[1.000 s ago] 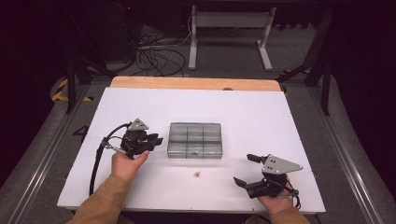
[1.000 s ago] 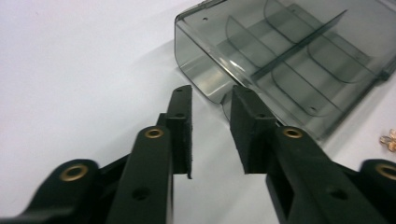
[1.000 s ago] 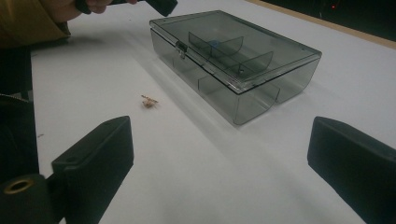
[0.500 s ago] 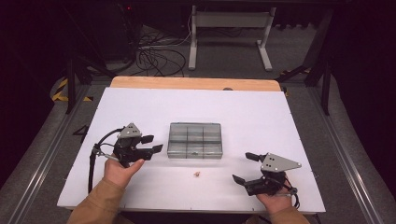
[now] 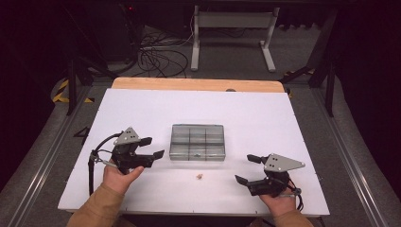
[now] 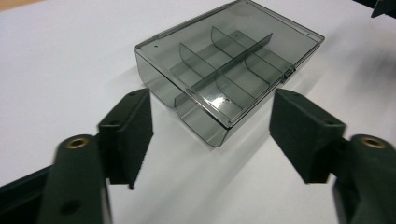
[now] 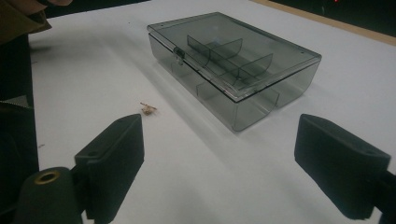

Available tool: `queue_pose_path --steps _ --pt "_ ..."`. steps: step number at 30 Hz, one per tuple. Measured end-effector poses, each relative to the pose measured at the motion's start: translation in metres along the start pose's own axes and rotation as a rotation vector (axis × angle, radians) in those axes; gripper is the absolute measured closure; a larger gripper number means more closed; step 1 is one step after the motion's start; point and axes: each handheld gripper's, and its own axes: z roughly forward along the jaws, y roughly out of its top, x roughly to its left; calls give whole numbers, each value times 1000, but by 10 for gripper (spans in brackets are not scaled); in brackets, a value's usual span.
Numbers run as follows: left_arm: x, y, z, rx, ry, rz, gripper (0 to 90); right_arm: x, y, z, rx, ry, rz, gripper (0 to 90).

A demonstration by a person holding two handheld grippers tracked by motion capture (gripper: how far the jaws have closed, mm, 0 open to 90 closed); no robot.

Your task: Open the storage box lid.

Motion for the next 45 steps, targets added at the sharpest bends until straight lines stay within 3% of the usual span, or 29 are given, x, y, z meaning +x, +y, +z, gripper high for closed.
queue_pose_path --steps 8,17,26,35,45 --pt "-10 -8 -2 11 -9 16 287 -1 10 13 46 0 2 195" --pt "-19 -20 5 9 47 56 250 -5 20 30 94 -17 11 266" --pt "-16 -27 16 18 103 83 266 -10 22 48 152 -37 27 336" --pt "-14 -31 25 25 73 64 313 -10 20 56 195 -47 13 398" --pt "-17 -31 32 81 78 105 427 -11 22 59 190 -52 18 480"
